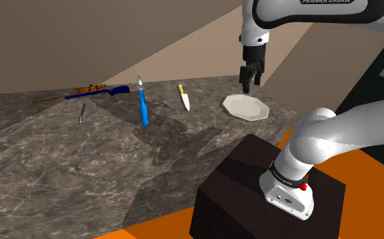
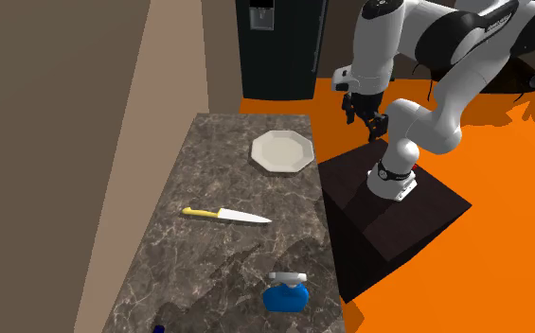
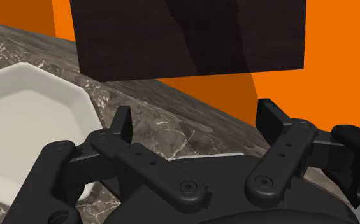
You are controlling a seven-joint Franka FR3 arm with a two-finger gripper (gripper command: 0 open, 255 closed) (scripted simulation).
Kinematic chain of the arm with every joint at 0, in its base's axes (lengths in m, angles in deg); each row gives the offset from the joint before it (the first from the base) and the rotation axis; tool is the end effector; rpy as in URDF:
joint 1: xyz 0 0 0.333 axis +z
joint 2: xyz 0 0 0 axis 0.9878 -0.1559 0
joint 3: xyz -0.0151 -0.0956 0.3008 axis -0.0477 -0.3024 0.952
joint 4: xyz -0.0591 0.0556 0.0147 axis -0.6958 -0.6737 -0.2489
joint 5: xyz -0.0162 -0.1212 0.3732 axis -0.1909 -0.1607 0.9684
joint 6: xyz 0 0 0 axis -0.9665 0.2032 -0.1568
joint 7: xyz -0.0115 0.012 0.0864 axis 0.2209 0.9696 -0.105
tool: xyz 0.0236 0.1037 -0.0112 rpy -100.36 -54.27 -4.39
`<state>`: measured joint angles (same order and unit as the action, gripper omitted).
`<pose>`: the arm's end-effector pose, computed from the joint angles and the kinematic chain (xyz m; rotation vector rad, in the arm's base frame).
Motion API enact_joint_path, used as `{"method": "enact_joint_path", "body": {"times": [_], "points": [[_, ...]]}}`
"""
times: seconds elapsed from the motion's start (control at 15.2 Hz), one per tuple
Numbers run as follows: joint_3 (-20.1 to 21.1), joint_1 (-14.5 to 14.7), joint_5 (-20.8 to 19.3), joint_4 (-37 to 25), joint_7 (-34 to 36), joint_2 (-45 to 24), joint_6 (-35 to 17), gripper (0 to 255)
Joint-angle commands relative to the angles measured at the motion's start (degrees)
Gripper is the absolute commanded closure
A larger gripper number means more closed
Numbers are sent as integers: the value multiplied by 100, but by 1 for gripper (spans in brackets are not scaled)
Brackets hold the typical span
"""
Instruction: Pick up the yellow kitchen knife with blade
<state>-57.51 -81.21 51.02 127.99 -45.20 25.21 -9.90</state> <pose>0.2940 -0.0280 0.5328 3.0934 -0.0373 -0.3846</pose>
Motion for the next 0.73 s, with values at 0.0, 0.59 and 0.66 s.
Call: {"method": "enact_joint_path", "body": {"times": [0.0,0.59,0.66], "points": [[0,0,0,0,0,0,0,0],[-229,-45,-13,-187,-28,-1581,-1803,0],[-252,-48,-4,-248,-37,-1774,-1982,0]]}}
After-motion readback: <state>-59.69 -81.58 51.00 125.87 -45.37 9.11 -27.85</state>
